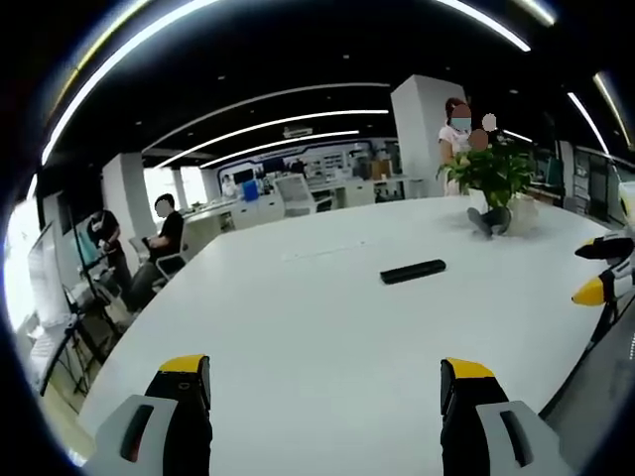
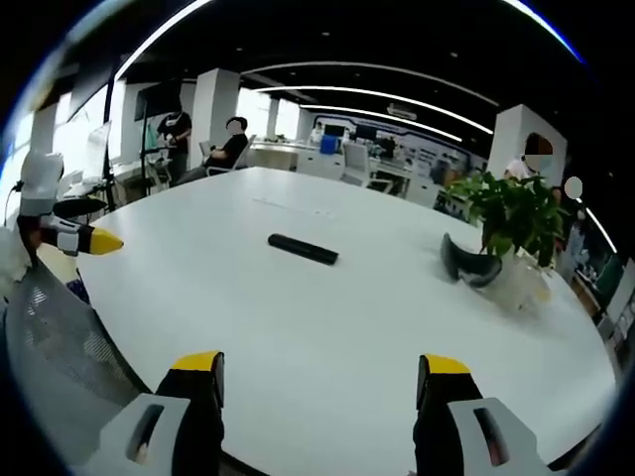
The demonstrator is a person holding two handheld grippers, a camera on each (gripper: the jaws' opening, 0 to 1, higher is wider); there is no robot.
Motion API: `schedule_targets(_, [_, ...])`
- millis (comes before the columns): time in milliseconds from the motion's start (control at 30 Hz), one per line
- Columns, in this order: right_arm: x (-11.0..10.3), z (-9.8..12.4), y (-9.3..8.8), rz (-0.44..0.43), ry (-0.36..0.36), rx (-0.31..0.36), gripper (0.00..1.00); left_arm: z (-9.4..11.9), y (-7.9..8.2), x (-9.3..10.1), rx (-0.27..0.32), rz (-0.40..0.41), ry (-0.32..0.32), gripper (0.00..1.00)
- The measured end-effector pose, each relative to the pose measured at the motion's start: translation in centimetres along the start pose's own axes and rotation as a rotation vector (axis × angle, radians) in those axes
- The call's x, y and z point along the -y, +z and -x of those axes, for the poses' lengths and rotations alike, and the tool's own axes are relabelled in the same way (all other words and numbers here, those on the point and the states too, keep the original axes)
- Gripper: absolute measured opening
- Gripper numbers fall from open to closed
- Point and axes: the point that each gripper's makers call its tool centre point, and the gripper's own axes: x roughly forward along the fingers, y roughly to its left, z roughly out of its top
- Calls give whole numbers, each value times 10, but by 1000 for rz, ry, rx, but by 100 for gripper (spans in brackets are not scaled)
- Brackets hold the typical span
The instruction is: Press the specified remote control buttons in sequence, fully releasing each button before pressing the next.
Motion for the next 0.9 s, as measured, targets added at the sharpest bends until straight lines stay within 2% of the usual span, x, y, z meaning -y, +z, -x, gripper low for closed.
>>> schedule_targets(233, [0,0,-1,1,-2,-5,78,1,0,1,-6,1,-6,100])
schedule_targets(400, [1,-1,-1,-1,-4,-7,78,0,7,-5,17,-30,6,100])
schedule_targets(600, [-1,-1,-2,6,1,-11,78,-12,19,-12,29,-102,1,97])
schedule_targets(900, [1,-2,-3,-3,-1,-19,77,-31,25,-7,2,-129,-43,97])
